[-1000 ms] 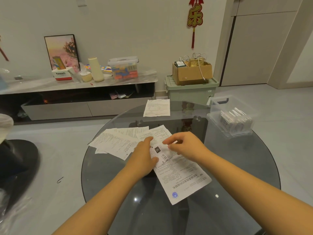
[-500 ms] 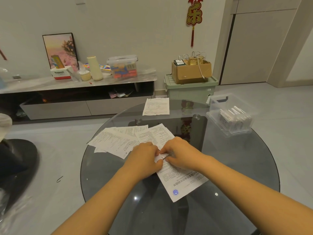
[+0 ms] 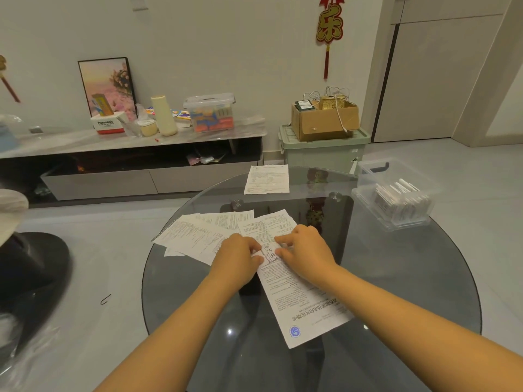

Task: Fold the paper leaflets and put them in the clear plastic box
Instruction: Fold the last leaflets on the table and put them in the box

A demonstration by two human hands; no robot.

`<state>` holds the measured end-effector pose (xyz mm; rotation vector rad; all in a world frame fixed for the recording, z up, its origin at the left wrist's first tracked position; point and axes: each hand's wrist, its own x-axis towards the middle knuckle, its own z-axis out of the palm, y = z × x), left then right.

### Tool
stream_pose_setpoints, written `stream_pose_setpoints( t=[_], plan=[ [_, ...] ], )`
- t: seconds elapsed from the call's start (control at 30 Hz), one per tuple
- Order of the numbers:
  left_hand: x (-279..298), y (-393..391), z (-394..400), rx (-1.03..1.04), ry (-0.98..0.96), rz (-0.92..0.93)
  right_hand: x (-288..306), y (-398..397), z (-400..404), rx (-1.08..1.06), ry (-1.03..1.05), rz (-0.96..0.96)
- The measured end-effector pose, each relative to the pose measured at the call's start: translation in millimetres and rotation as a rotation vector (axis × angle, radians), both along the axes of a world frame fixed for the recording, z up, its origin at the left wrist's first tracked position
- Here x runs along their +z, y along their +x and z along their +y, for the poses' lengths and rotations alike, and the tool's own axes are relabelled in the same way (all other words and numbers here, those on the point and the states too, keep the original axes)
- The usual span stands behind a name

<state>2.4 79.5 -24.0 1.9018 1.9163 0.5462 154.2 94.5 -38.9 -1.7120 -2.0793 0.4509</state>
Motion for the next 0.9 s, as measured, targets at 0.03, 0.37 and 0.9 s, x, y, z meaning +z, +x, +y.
stream_pose_setpoints(
  t=[0.03, 0.37, 0.9],
  plan=[
    [-1.7, -0.1, 1.8, 0.006, -0.007, 0.022, -0.5, -1.6, -0.8, -0.006, 0.015, -0.056],
    [8.0, 5.2, 3.7, 0.050, -0.179, -0.148, 5.0, -0.5, -4.7, -0.008, -0.027, -0.031],
    [64.8, 65.9, 4.5, 0.020, -0.114, -0.750, 72.1, 57.9, 2.6, -0.126, -0.060, 0.784]
  ],
)
